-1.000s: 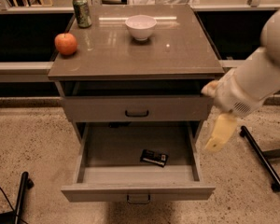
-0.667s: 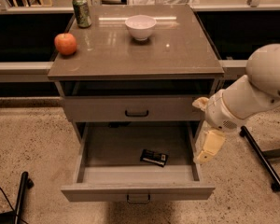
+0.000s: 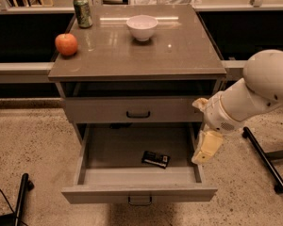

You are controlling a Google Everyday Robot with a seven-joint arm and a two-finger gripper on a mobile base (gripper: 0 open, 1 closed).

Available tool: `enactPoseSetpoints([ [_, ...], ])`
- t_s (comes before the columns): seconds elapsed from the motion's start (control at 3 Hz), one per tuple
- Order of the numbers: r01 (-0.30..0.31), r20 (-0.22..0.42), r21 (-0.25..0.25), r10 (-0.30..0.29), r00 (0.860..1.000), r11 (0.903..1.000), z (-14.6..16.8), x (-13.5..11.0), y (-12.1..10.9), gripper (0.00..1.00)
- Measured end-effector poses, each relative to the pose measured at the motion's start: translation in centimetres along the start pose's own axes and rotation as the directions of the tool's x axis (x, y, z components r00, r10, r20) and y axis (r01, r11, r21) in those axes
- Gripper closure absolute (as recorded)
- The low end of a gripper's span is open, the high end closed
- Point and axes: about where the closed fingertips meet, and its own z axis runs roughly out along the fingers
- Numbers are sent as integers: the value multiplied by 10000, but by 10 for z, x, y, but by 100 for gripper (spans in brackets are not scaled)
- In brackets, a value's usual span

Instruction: Pick rxbar chocolate from middle drawer and place on counter

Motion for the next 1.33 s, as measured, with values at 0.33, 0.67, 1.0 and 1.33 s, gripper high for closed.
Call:
enactPoseSetpoints([
  [0.33, 498, 978, -100, -486, 9940, 9987, 84, 14, 6, 0],
  [0.67, 896, 1728, 414, -954, 9803, 9951, 155, 25, -7, 0],
  [1.0, 715, 1910, 953, -888, 9776, 9929, 169, 26, -22, 0],
  [1.33, 751, 2032, 940, -930, 9747, 9927, 170, 24, -22, 0],
])
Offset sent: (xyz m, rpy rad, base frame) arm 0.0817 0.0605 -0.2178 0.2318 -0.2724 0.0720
